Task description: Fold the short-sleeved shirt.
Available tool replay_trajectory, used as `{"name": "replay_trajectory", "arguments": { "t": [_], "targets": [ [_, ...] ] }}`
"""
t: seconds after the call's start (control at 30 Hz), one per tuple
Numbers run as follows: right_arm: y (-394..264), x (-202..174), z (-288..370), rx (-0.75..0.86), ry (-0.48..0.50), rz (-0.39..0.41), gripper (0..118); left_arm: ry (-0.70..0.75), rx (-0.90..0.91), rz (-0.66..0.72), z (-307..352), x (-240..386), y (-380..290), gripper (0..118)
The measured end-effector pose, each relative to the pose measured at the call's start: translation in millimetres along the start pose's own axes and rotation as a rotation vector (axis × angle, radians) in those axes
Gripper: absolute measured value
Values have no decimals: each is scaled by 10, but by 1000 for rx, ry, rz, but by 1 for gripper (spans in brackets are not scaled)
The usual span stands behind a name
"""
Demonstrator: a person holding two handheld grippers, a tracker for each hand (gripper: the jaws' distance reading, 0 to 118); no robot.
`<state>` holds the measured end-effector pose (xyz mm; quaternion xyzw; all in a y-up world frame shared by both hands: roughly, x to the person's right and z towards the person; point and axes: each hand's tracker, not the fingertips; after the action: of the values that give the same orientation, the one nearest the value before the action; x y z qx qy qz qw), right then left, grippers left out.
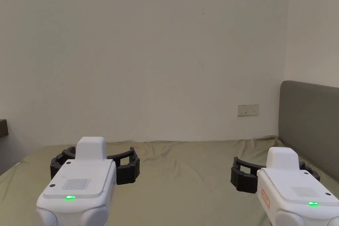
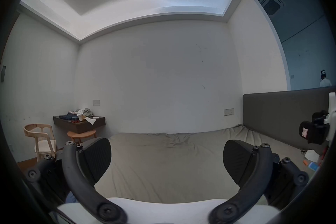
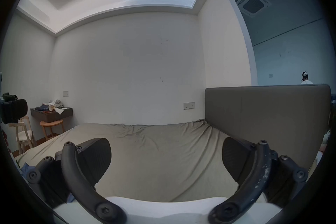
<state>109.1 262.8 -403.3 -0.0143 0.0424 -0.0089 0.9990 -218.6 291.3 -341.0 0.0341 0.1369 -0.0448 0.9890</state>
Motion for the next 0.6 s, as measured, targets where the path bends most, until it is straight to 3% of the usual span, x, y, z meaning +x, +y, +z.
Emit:
{"name": "replay_trajectory", "arguments": {
  "t": [0.03, 0.07, 0.1, 0.13, 0.17, 0.23, 0.4, 0.5, 0.6],
  "targets": [
    [14, 12, 2, -6, 26, -2, 103, -7, -3, -4, 14, -12, 12, 101],
    [22, 18, 11, -6, 46, -5, 80, -45, -16, -1, 25, -16, 20, 77],
    [21, 9, 21, -2, 39, -7, 52, -54, -14, 10, 33, -16, 21, 43],
    [21, -6, 24, 0, 32, -5, 12, -49, -18, 13, 14, -10, 3, 3],
    [15, -11, 12, -7, 17, 1, 4, -27, -27, 1, 1, 12, -12, 0],
    [-16, 21, 7, -14, 11, -19, 2, -6, -8, -19, 80, 72, 6, 0],
    [-84, 89, 19, -25, -3, -28, 1, -50, -19, -27, 92, 166, -48, 0],
    [-107, 133, 12, -57, 18, -73, 1, -45, -23, -23, 74, 167, -38, 0],
    [-131, 62, 26, -58, 33, -43, 1, -19, -17, -20, 89, 52, -36, 0]
  ]
}}
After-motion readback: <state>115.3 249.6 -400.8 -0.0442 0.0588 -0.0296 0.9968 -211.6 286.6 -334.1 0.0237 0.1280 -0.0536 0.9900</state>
